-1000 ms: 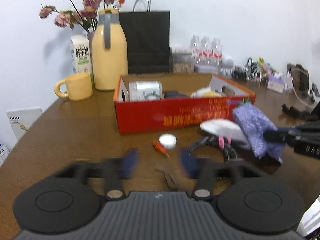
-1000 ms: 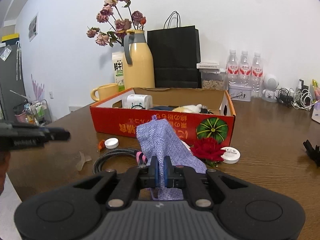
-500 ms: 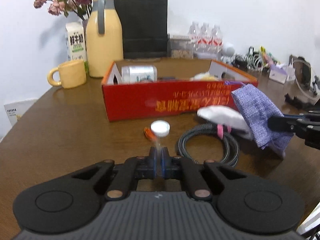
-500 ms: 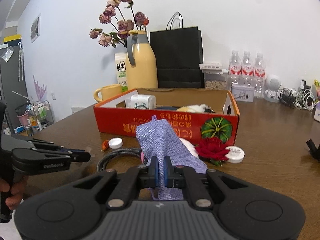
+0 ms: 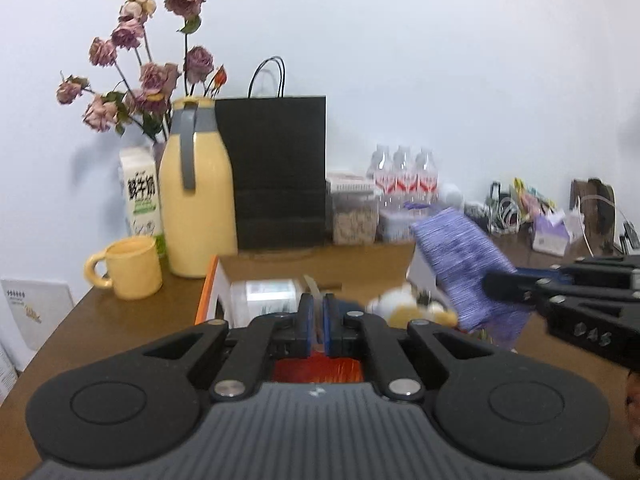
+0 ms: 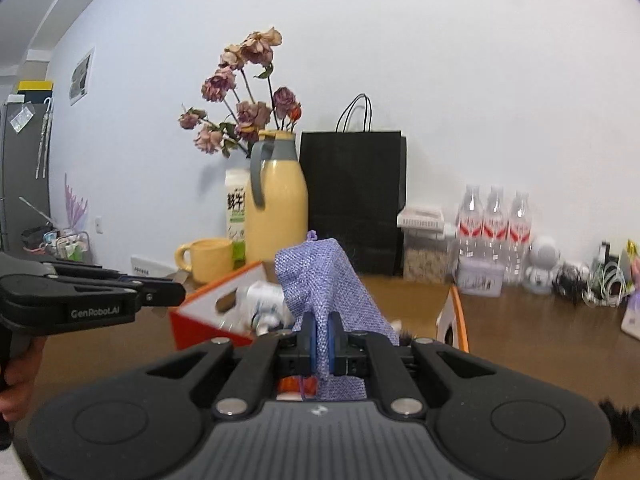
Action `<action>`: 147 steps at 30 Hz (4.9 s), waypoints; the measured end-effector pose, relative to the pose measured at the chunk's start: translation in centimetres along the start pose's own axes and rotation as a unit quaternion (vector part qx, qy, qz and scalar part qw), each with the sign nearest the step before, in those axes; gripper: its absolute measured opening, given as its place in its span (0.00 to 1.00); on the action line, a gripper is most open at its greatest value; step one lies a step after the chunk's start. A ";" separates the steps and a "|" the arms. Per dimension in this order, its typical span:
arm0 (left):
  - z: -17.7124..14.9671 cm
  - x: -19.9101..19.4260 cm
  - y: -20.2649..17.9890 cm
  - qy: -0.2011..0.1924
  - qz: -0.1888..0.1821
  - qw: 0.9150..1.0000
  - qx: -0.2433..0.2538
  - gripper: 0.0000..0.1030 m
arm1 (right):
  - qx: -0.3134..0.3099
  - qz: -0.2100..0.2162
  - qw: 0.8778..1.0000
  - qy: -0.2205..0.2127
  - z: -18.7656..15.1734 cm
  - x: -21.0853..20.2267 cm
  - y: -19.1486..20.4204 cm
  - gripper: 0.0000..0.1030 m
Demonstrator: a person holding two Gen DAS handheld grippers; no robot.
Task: Organize objects
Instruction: 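Carry the lavender pouch into the box and open the right tool, then withdraw both tools from the box toward the red rose, then grasp the red rose with the right tool and lift it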
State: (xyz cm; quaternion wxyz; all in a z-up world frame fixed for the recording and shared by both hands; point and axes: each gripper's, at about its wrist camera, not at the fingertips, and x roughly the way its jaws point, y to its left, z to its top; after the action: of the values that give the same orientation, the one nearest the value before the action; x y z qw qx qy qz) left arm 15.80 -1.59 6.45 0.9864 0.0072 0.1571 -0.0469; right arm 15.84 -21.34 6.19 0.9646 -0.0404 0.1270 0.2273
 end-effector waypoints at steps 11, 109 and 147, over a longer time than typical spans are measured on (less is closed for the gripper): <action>1.3 9.5 1.1 0.017 0.023 0.999 -0.035 0.06 | 0.027 -0.011 0.999 0.036 0.8 11.1 -1.3 0.05; -7.1 0.3 5.2 0.073 0.102 0.991 -0.046 1.00 | 0.045 -0.053 0.983 0.172 -7.3 5.8 -5.2 0.56; -8.9 4.5 3.8 0.146 0.053 0.987 -0.051 0.13 | 0.006 -0.085 0.995 0.047 -6.5 1.4 -3.5 0.33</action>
State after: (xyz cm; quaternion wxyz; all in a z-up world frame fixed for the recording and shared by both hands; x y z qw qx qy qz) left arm 17.65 2.09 -3.35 0.9531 -0.0276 0.3010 0.0151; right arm 17.15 -24.79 -0.40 0.9736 -0.0561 0.1698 0.1415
